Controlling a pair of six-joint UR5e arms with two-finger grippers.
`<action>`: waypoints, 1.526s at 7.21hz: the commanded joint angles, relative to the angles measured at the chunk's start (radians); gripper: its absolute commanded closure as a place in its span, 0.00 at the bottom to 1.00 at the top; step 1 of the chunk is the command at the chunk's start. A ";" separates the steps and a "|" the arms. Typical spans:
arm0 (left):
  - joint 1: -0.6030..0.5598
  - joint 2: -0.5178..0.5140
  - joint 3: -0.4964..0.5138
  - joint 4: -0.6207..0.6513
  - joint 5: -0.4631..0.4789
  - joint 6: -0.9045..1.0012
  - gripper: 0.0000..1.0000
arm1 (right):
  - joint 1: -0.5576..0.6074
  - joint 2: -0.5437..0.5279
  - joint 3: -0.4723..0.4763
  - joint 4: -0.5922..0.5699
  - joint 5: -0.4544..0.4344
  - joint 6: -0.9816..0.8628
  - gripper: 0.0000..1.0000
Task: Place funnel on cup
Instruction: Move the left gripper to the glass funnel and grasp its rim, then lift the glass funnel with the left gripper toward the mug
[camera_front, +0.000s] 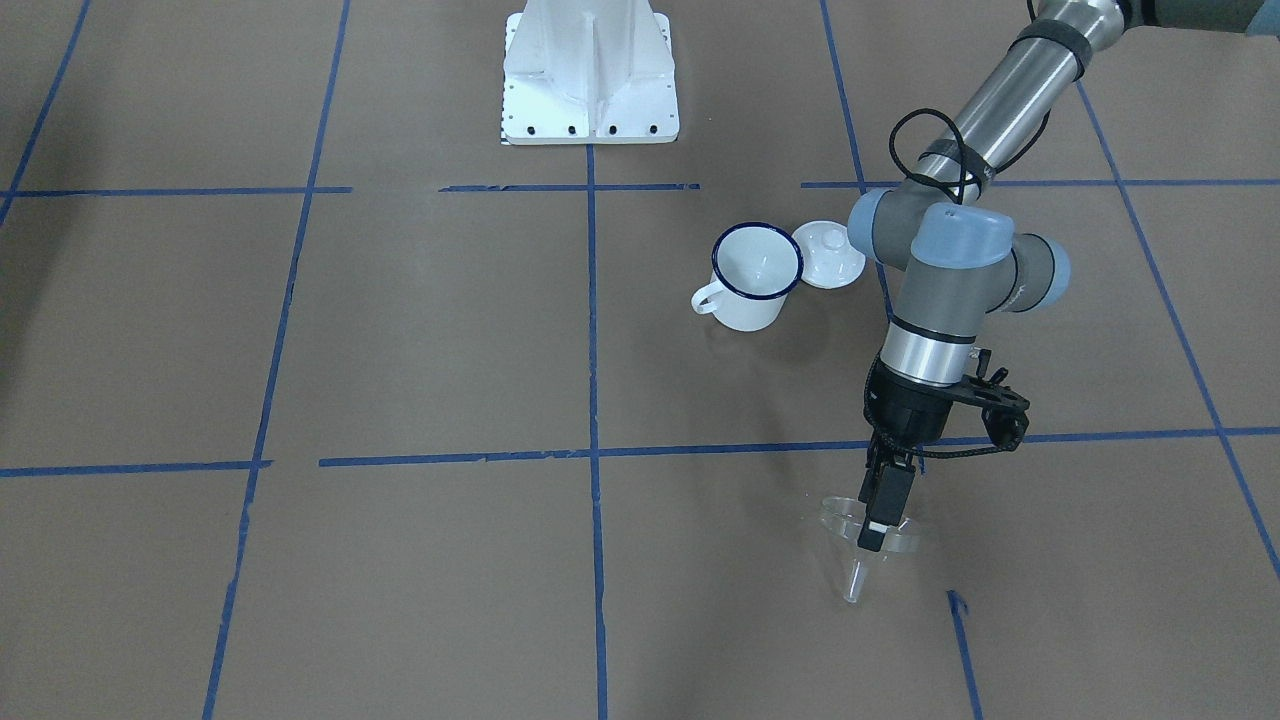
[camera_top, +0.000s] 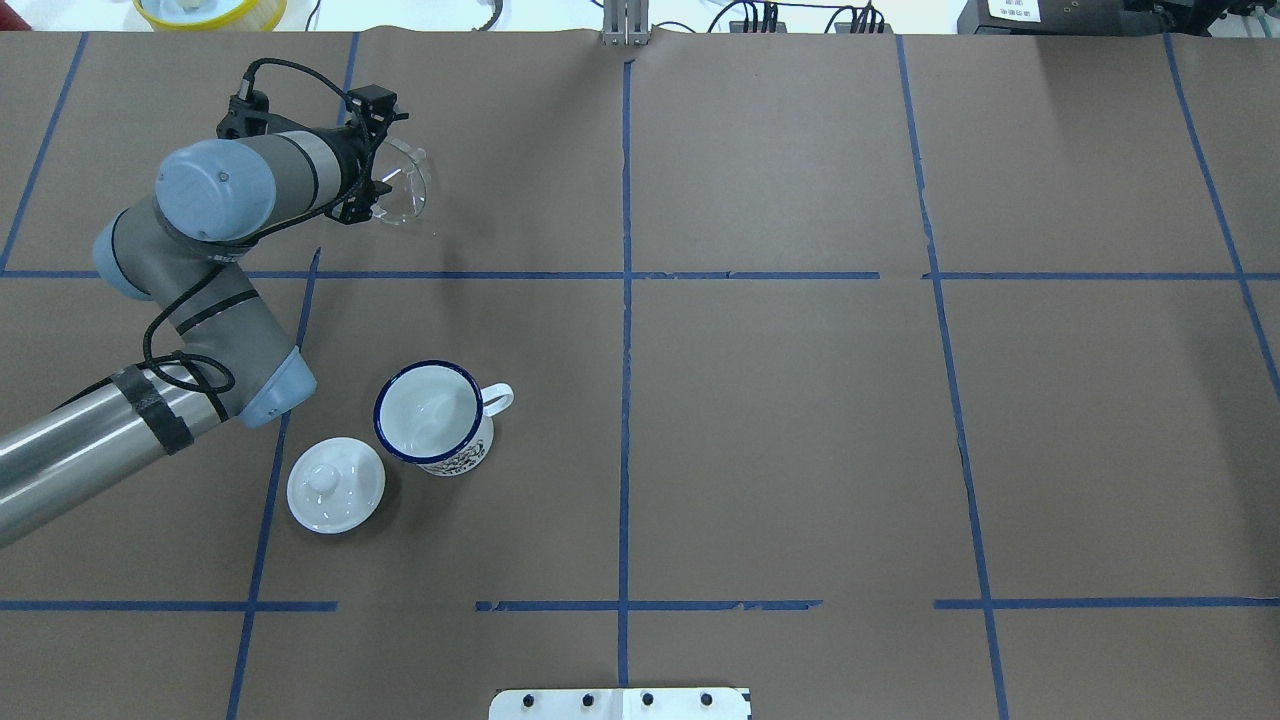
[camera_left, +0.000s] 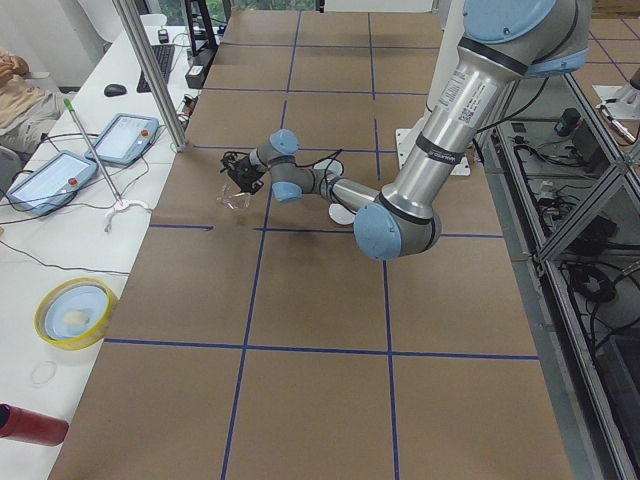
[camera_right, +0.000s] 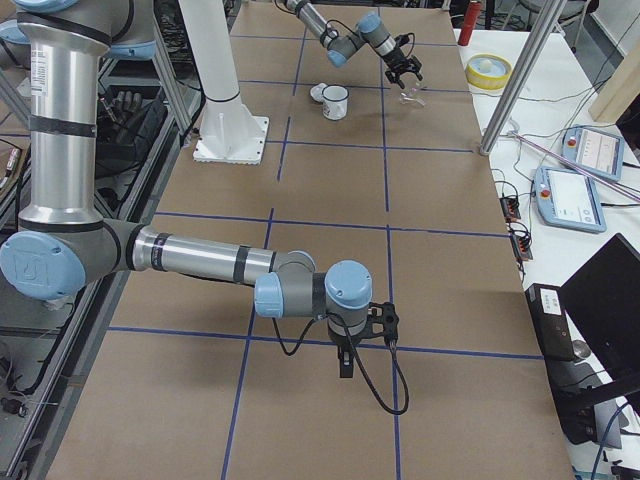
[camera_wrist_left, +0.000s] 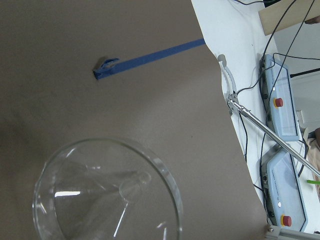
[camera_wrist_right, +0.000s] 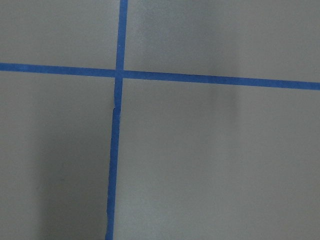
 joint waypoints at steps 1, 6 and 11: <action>-0.002 -0.020 0.041 -0.016 0.002 0.002 0.34 | 0.000 0.000 0.000 0.000 0.000 0.000 0.00; -0.019 -0.014 0.021 -0.078 0.024 0.013 1.00 | 0.000 0.000 0.000 0.000 0.000 0.000 0.00; -0.136 -0.005 -0.430 0.283 -0.246 0.146 1.00 | 0.000 0.000 0.000 0.000 0.000 0.000 0.00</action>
